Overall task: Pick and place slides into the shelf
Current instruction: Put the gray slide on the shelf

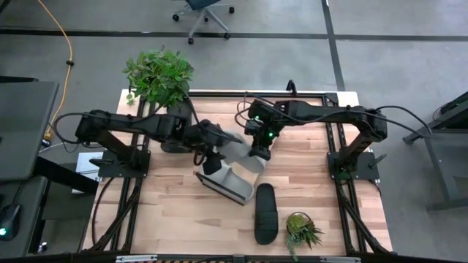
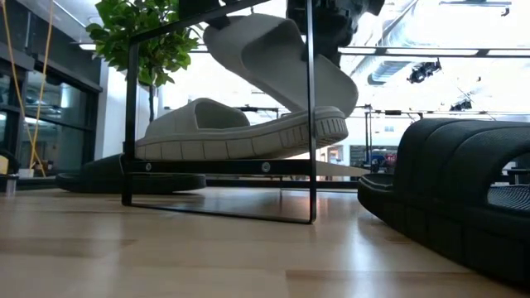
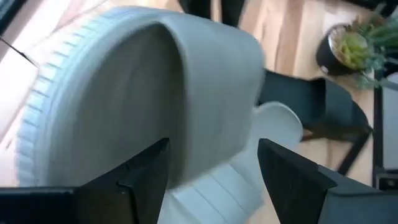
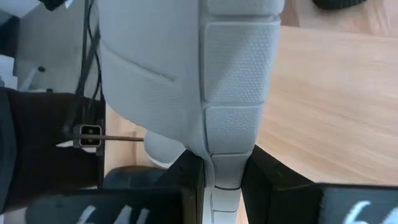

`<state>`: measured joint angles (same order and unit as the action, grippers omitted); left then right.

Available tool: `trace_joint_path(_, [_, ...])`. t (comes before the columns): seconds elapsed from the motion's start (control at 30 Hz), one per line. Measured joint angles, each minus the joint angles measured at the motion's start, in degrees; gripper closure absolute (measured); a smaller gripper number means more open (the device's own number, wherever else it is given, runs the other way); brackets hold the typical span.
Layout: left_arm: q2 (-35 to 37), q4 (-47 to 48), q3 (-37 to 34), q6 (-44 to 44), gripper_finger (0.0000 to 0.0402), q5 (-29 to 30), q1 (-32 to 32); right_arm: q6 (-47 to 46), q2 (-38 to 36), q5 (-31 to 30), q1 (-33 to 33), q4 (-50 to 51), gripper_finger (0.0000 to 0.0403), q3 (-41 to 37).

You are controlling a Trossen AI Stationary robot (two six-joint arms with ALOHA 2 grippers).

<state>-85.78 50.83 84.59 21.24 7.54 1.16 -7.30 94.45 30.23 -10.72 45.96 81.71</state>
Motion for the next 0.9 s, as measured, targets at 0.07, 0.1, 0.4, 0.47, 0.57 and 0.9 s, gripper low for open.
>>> trace_joint_path(0.07, [0.1, -1.1, -1.0, 0.0, 0.017, 0.2, 0.4, -0.2, -0.3, 0.0, 0.0, 0.2, 0.0352, 0.0])
trace_joint_path(0.1, [0.0, -1.3, -1.3, 0.0, 0.017, 0.2, 0.9, -0.2, -0.3, 0.0, 0.2, 0.1, 0.0352, 0.0])
trace_joint_path(0.4, [0.1, -6.9, -2.9, -0.2, 0.0174, -4.8, 1.9, 0.1, -0.3, -0.2, 0.3, -0.3, 0.0352, 0.0])
trace_joint_path(0.47, [0.1, -7.7, -2.9, -0.7, 0.0188, -6.3, 1.9, 0.2, -0.3, -0.3, 0.3, -0.5, 0.0352, 0.0])
trace_joint_path(0.57, [0.1, -7.4, -2.9, -1.3, 0.0225, -8.3, 2.7, 0.3, -0.3, -0.2, 0.3, -0.4, 0.0352, 0.0])
trace_joint_path(0.9, [0.1, -7.2, -2.9, -1.4, 0.0388, -10.1, 3.4, 0.5, -0.3, -0.2, 0.3, -0.4, 0.0352, 0.0])
